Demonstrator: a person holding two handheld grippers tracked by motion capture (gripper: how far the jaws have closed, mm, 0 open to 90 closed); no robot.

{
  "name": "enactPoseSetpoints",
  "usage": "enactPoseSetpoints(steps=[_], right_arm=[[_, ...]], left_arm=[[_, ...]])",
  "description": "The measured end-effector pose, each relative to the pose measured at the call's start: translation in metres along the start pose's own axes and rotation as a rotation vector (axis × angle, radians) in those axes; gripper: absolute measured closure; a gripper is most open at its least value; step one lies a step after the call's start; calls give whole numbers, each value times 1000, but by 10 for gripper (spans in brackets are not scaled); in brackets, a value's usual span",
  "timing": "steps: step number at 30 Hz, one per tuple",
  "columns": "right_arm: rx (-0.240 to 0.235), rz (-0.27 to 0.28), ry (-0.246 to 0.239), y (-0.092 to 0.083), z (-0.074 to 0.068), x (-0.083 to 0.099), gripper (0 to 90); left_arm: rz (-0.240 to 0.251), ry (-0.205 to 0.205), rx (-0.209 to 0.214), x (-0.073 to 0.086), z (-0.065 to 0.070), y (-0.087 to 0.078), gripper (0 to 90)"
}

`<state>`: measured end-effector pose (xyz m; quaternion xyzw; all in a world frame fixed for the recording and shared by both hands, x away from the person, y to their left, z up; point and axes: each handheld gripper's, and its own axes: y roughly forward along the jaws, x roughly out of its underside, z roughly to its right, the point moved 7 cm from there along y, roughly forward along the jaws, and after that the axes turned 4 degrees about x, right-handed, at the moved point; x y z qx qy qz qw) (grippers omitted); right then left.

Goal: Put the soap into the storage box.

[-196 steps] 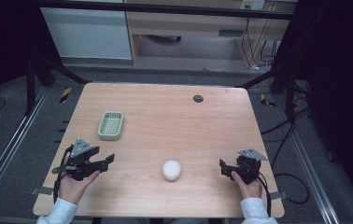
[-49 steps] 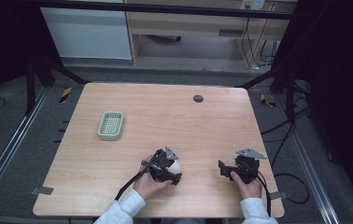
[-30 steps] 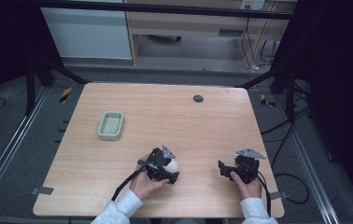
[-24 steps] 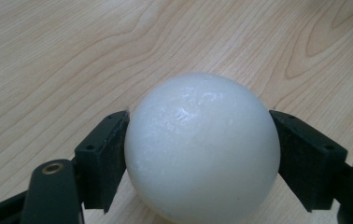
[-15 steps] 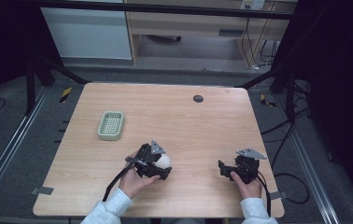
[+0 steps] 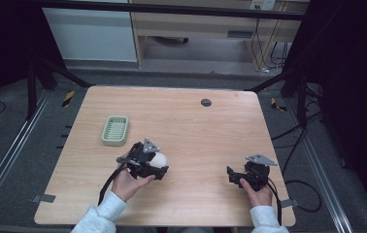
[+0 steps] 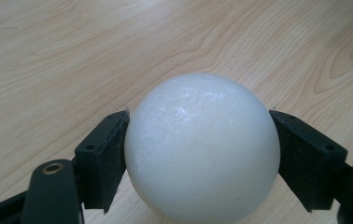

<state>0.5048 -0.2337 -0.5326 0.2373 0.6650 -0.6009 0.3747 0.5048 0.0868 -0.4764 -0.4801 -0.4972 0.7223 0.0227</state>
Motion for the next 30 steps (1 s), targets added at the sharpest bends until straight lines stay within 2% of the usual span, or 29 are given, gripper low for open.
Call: enactPoseSetpoints(steps=[11, 15, 22, 30], right_arm=[[3, 3, 0, 0, 0, 0, 45], [1, 1, -1, 0, 0, 0, 45], [3, 1, -1, 0, 0, 0, 45], [1, 1, -3, 0, 0, 0, 45]], left_arm=[[1, -24, -38, 2, -22, -14, 235], [14, -48, -50, 1, -32, -19, 235], [7, -56, -78, 1, -47, -27, 235], [8, -79, -93, -1, -63, -32, 235]])
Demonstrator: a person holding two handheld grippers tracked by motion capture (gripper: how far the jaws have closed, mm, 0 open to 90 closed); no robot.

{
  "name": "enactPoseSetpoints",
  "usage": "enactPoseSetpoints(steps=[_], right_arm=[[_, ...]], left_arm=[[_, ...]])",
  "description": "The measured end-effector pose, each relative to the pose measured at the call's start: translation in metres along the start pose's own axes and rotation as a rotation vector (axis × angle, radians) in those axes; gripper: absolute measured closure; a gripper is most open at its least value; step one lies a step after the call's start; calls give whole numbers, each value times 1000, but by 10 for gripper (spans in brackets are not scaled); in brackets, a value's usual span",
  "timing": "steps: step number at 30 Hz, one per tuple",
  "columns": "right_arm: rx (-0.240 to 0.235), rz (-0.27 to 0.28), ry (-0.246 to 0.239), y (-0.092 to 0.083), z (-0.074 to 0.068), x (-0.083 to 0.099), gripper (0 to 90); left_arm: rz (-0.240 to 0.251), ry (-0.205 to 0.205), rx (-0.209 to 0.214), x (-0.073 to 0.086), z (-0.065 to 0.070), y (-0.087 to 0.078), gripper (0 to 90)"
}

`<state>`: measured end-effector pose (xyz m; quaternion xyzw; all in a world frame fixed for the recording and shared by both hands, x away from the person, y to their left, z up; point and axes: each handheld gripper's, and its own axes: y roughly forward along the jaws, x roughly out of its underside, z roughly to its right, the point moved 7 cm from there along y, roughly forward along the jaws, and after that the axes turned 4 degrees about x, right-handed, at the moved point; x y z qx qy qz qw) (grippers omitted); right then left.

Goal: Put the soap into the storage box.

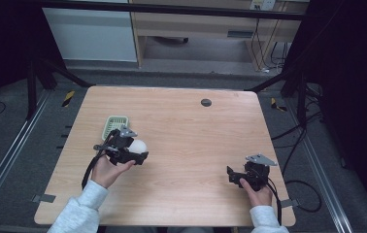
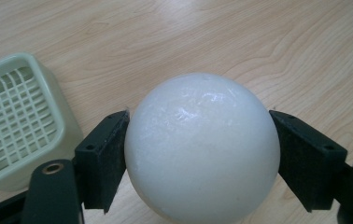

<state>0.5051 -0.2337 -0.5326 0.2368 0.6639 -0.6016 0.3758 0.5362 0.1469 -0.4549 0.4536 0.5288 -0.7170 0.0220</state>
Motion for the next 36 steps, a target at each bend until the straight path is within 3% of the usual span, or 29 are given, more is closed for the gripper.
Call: enactPoseSetpoints(steps=[26, 36], right_arm=[[1, -2, 4, 0, 0, 0, 45], [-2, 3, 3, 0, 0, -1, 45]], left_arm=[[-7, -95, -83, -11, -63, -4, 235], [-13, -126, -93, -16, -78, 3, 235]])
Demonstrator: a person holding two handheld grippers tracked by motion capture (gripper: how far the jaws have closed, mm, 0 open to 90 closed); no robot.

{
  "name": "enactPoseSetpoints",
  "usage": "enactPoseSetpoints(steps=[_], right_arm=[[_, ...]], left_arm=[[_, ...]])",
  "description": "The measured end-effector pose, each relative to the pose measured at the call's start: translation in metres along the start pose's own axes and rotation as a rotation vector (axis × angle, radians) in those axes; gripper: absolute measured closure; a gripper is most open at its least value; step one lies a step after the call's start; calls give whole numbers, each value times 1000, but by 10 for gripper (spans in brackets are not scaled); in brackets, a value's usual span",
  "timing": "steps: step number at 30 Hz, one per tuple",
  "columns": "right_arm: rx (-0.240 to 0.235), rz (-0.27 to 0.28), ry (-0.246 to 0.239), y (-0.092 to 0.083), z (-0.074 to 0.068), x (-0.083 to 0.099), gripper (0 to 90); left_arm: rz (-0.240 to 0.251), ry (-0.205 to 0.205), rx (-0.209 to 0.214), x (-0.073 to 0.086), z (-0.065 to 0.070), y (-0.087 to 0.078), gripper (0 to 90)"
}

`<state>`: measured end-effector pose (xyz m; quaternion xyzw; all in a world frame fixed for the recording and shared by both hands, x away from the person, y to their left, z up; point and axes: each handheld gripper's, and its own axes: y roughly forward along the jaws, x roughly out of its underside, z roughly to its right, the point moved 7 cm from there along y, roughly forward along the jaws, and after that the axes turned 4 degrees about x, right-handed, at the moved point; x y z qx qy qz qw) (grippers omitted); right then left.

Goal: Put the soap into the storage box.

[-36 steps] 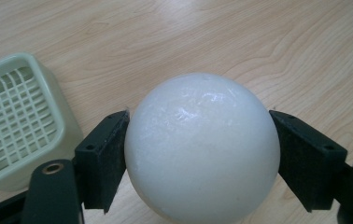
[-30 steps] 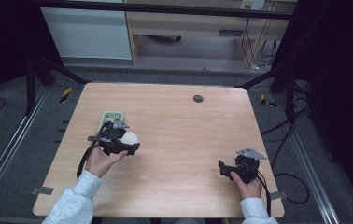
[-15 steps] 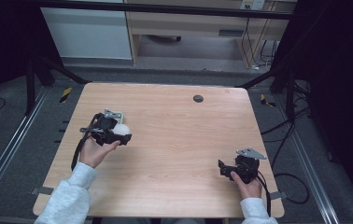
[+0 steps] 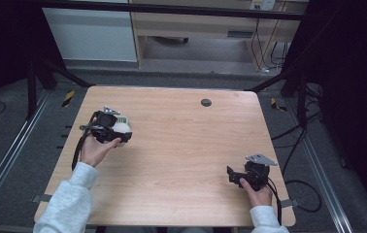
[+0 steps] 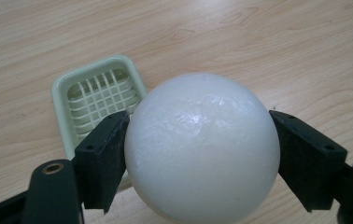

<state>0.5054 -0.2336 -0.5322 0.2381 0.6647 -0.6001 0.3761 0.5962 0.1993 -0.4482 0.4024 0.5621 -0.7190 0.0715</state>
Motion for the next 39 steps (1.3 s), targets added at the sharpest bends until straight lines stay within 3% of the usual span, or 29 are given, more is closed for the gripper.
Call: enactPoseSetpoints(steps=[16, 25, 39], right_arm=[[0, 0, 2, -1, 0, 0, 45], [1, 0, 3, 0, 0, 0, 45], [1, -2, 2, 0, 0, 0, 45]], left_arm=[[-9, -51, -27, -8, -28, 11, 236], [-24, -94, -50, -6, -50, 21, 235], [-54, -122, -66, -3, -62, 42, 235]])
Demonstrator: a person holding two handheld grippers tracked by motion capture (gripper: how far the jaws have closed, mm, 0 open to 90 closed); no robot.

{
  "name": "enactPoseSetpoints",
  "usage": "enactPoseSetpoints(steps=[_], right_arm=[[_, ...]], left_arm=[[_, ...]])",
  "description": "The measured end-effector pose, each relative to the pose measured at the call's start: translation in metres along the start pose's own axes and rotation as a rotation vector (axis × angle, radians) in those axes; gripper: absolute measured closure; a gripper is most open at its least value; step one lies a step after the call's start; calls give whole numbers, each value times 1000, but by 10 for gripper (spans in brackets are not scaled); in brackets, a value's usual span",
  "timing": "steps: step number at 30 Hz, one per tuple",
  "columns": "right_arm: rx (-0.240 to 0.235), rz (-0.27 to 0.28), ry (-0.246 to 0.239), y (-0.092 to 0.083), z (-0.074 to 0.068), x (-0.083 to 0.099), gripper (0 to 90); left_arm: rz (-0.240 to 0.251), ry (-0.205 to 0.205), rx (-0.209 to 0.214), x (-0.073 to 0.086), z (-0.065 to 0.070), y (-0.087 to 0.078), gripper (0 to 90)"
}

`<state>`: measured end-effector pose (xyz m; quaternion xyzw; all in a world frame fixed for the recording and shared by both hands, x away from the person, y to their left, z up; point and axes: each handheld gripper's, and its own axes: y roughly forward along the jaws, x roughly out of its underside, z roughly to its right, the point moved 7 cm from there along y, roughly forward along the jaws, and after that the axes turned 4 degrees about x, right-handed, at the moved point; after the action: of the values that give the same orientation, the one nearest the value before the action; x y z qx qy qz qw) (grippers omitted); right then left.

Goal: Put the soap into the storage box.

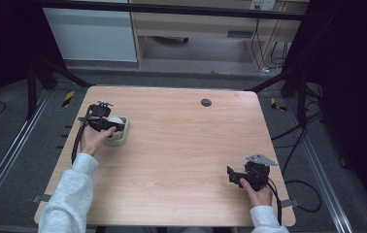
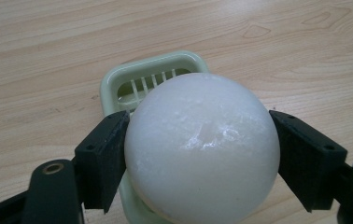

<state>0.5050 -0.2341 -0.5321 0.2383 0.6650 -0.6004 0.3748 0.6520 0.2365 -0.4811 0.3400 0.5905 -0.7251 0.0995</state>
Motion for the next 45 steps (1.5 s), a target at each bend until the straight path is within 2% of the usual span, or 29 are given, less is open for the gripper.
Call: enactPoseSetpoints(steps=[11, 23, 29, 42, 45], right_arm=[[1, -5, -1, 1, 0, 1, 45], [4, -6, -2, 1, 0, 1, 45], [3, -4, -2, 1, 0, 1, 45], [0, -8, -4, 1, 0, 1, 45], [-2, -8, -3, 1, -1, 1, 45]], left_arm=[[-13, -9, -15, 1, -4, 15, 236], [-28, -30, -15, 7, -9, 21, 235], [-50, -34, -12, 12, -8, 25, 235], [-40, -37, -14, 15, -9, 27, 232], [-23, -43, -16, 14, -10, 25, 229]])
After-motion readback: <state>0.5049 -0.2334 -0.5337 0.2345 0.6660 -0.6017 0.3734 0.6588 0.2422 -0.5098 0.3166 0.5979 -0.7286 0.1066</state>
